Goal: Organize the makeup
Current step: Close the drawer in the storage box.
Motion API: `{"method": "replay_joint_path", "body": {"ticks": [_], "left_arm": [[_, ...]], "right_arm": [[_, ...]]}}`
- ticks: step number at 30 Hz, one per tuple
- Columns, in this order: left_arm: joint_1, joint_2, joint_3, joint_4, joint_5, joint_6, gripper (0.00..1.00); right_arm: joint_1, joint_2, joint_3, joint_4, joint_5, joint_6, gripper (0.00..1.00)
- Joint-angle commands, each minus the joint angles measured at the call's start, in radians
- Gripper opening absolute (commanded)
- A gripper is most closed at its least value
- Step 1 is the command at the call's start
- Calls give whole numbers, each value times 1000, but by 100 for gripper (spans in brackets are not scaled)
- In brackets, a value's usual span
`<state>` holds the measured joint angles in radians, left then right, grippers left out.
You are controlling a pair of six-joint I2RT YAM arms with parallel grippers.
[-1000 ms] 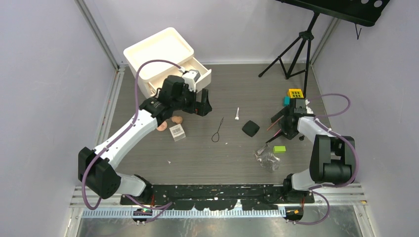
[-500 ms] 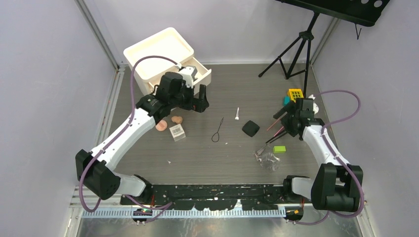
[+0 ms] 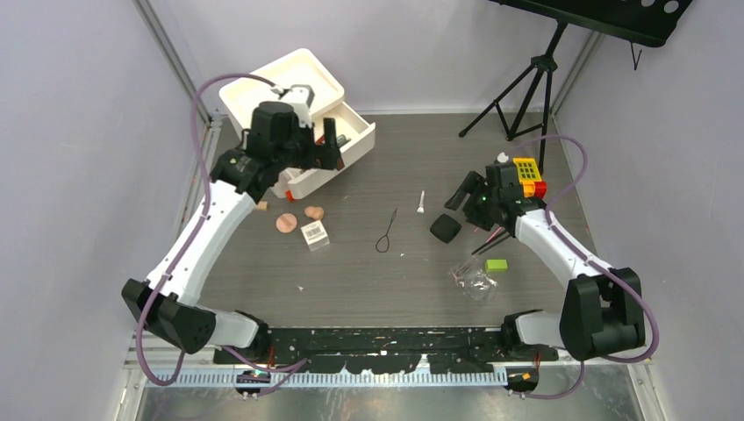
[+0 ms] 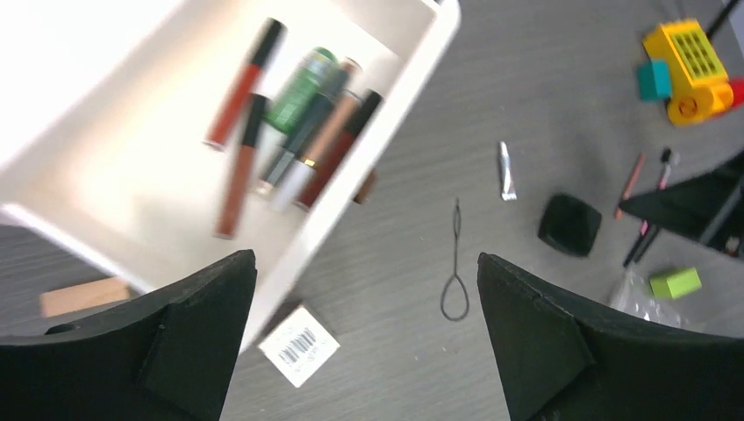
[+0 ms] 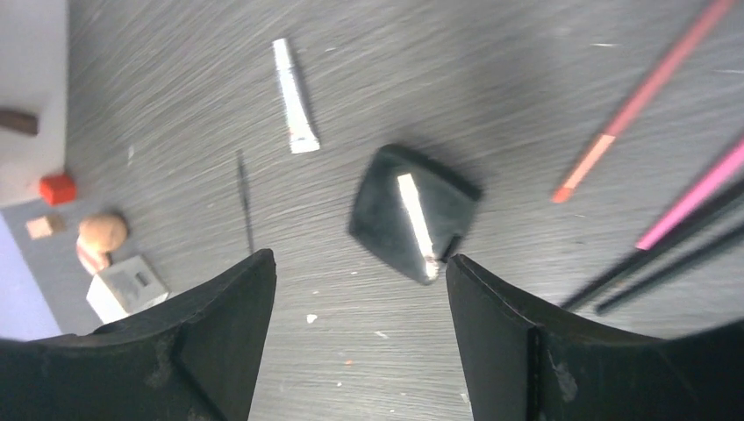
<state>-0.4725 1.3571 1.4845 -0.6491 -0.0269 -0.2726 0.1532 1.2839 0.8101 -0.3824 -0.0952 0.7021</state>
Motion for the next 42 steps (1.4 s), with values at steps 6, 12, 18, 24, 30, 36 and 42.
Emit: {"method": "replay_joint_path", "body": {"ticks": [6,12,18,24,30,36,42], "left_arm": [[147,62,304,-53,-40,26,100],[280,166,457,10,17,-1,100],[409,297,539,176,158,-41,100],[482,414,556,342,217,-63,100],[557,520,602,472,249,-96,100],[583,669,761,493,288,-103,100],[591,815,927,430,296,-104,99]], "right_arm": [[155,38,111,78,-28,9,73],[233,47,164,78,-46,-5,73],[271,74,239,95,-60,-8,73],[342,162,362,105,-53,-7,73],[397,251,441,109,-41,-14,72],[426,331,486,150,-27,12,72],[452,404,548,166,-7,18,71]]}}
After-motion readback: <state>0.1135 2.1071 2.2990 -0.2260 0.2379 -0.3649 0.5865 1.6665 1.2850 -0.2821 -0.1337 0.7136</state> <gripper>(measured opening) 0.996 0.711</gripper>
